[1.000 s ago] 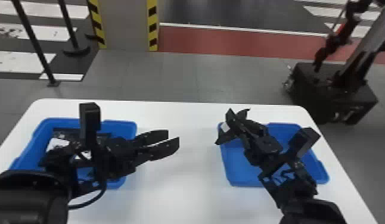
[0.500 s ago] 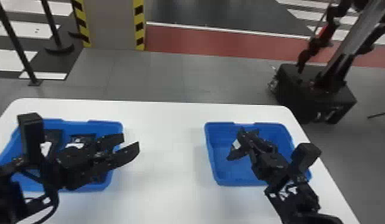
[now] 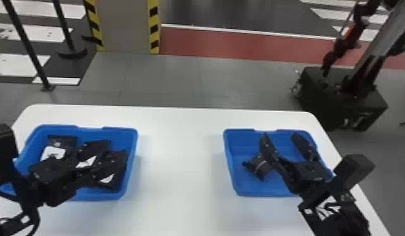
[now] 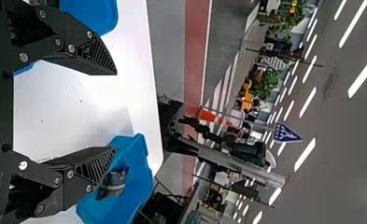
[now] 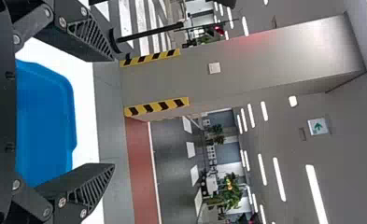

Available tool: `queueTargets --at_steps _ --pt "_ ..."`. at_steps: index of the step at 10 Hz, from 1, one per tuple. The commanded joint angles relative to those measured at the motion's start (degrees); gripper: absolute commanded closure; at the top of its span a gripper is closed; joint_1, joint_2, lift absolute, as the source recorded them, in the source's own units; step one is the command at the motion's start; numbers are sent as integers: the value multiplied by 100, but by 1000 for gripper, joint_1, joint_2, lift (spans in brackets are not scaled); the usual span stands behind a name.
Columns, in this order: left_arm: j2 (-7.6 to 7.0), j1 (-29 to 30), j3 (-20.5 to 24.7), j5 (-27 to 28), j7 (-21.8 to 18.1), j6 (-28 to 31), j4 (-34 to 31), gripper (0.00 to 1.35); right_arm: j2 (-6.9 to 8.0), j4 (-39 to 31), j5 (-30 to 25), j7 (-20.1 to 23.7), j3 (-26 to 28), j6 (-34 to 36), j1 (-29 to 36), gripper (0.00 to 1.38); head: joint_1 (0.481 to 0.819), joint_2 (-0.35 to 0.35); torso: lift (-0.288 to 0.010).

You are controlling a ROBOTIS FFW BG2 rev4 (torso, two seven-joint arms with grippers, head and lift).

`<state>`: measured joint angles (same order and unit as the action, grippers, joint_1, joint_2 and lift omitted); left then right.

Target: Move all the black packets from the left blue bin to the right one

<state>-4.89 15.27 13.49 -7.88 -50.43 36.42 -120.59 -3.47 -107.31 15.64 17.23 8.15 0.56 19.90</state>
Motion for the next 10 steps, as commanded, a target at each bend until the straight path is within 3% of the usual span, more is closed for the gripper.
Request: queueTargets --at_steps 1,3,5,7,8,10 --pt "49 161 426 146 24 -183 -42 502 127 -639 1 61 -24 0 400 116 695 -101 -110" --pt "93 259 945 428 77 -225 -42 502 285 -1243 80 404 -24 155 808 117 695 -32 -110" --pt "84 161 1279 849 235 324 -42 502 338 -1735 159 632 -121 380 1160 127 695 79 -110" --pt "49 6 1314 1263 437 563 28 502 338 -1834 185 755 -165 549 1188 150 695 175 -110" --pt "40 -64 1296 1298 543 563 155 502 347 -1848 255 764 -226 577 1188 154 695 191 -110" --pt "-83 -500 1138 1324 560 605 1013 496 347 -1834 317 808 -253 605 1188 160 695 227 -110"
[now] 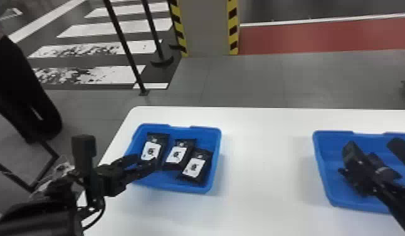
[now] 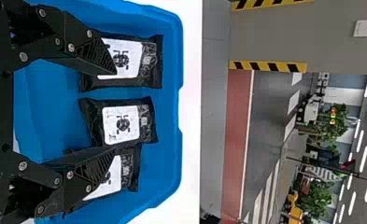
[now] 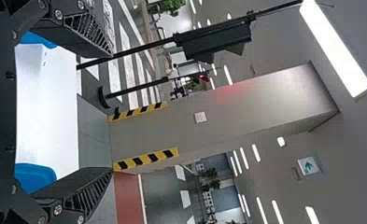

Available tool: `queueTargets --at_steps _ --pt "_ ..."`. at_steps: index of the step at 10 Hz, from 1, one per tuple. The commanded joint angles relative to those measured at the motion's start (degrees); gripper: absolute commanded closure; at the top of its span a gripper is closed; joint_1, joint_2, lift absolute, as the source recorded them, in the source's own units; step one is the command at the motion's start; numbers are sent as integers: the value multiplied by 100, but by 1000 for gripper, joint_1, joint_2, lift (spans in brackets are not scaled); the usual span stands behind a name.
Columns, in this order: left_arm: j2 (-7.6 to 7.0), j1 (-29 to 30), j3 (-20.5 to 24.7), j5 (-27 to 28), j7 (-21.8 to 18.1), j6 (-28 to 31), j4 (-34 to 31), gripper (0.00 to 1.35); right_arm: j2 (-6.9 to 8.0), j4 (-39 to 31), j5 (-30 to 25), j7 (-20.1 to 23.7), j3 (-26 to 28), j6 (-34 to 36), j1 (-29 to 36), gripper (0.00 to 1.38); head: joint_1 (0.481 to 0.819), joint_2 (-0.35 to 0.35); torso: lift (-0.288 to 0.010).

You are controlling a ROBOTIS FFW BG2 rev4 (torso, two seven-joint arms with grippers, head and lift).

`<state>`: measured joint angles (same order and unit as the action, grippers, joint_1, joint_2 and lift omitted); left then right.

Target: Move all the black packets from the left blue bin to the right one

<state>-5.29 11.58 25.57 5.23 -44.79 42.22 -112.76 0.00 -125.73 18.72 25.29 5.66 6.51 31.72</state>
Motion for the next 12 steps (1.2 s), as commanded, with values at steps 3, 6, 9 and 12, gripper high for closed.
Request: queueTargets --at_steps 3,6,9,12 --pt "-245 -821 -465 -13 76 -18 1313 487 5 8 9 55 -3 108 6 177 695 212 -110" --pt "-254 -1187 -632 22 243 52 1918 492 5 22 18 63 5 150 20 179 695 199 -110" --pt "-544 -1721 -1238 -277 234 -18 2916 622 5 36 27 72 -3 164 20 193 695 174 -110" --pt "-552 -1595 -1150 -277 155 -257 2916 1205 5 36 88 72 -3 192 76 226 695 154 -110"
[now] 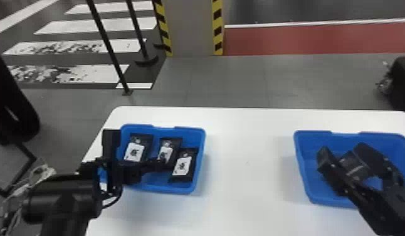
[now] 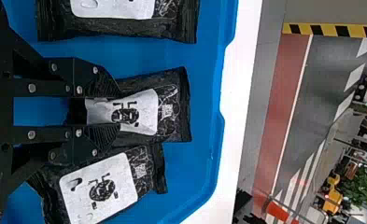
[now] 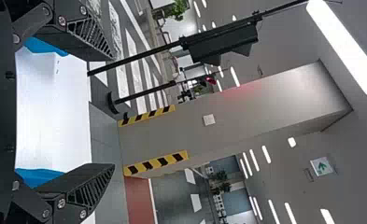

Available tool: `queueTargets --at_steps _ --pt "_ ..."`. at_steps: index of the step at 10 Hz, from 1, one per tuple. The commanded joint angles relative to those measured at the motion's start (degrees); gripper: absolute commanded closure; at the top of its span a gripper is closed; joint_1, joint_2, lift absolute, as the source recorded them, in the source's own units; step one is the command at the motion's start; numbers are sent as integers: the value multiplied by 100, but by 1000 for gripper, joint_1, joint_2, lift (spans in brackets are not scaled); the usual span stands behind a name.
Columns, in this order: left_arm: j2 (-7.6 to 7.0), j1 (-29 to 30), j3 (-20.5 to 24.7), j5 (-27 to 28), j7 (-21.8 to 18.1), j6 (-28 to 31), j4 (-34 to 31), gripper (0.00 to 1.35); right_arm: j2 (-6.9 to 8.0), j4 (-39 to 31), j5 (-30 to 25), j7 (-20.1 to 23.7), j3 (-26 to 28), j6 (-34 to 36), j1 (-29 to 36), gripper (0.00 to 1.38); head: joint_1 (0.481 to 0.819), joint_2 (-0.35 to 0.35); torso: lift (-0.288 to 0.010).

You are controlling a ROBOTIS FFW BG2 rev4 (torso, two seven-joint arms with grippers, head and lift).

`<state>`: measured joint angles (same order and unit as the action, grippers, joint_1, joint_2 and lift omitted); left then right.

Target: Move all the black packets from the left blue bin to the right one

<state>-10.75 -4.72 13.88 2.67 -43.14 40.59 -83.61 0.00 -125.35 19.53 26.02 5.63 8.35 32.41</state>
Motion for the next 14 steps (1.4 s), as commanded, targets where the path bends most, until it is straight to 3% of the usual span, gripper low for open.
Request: queueTargets --at_steps 1,2,6,7,9,11,14 --pt "-24 78 36 -12 -186 -220 -13 1205 5 -15 16 0 0 23 21 229 695 156 -110" --pt "-41 134 44 -21 -458 -346 -125 1205 5 -29 25 18 0 23 21 233 695 155 -110" --pt "117 1498 220 -39 -801 596 -3317 1205 5 -29 95 70 -123 121 -35 233 695 139 -110" --pt "152 1681 203 -74 -880 722 -3852 1205 5 13 104 176 -132 178 -105 233 695 134 -110" --pt "275 1611 -79 -118 -1152 666 -4063 1205 5 182 156 431 -220 332 -358 228 695 116 -110" --pt "372 1428 -386 -92 -1161 736 -4049 1205 5 519 306 606 -396 360 -668 228 695 89 -110" --pt "389 922 -861 -232 -1196 525 -3486 1205 5 1039 587 800 -721 459 -1315 223 695 75 -110"
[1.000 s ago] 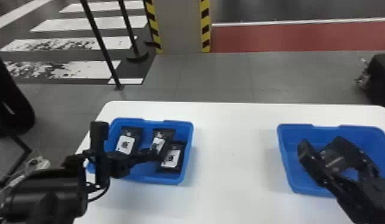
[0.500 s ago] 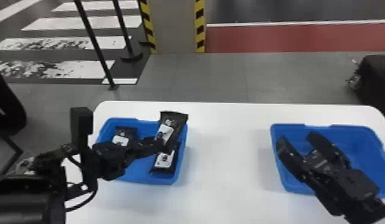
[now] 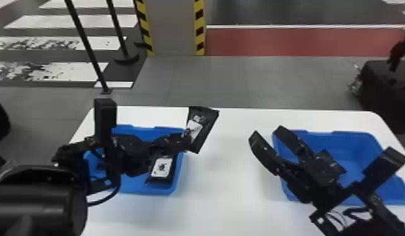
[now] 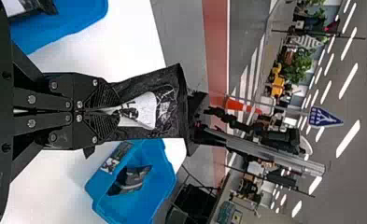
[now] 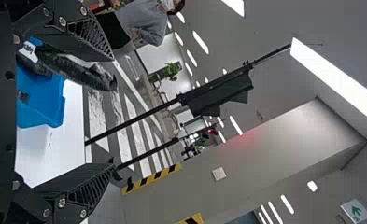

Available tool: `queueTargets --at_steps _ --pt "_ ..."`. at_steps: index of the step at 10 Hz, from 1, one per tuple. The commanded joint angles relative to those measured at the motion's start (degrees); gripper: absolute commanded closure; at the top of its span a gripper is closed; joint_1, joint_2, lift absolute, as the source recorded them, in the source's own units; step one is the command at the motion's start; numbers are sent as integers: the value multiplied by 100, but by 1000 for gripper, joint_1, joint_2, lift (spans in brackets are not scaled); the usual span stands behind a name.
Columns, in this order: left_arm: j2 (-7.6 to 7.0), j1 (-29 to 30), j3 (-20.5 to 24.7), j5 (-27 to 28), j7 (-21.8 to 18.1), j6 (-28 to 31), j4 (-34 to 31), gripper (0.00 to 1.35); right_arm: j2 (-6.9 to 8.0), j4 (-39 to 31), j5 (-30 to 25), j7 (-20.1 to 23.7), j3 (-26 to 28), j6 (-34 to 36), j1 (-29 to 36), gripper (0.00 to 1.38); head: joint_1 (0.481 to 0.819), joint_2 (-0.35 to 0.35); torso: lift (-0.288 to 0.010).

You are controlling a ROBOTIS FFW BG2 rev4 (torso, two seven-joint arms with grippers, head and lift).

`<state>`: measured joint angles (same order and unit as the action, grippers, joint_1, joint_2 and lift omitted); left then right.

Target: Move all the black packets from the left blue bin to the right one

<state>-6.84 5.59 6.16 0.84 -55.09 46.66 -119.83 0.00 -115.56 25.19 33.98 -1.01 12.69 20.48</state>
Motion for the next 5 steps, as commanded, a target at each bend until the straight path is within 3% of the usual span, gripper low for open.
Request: queueTargets --at_steps 1,5 --pt "7 -278 -282 -75 -2 -124 318 1205 5 201 30 30 -136 67 -361 223 695 70 -110" --pt "34 -672 -845 -347 -54 -194 628 1205 5 1073 215 56 -391 67 -1148 217 695 38 -110"
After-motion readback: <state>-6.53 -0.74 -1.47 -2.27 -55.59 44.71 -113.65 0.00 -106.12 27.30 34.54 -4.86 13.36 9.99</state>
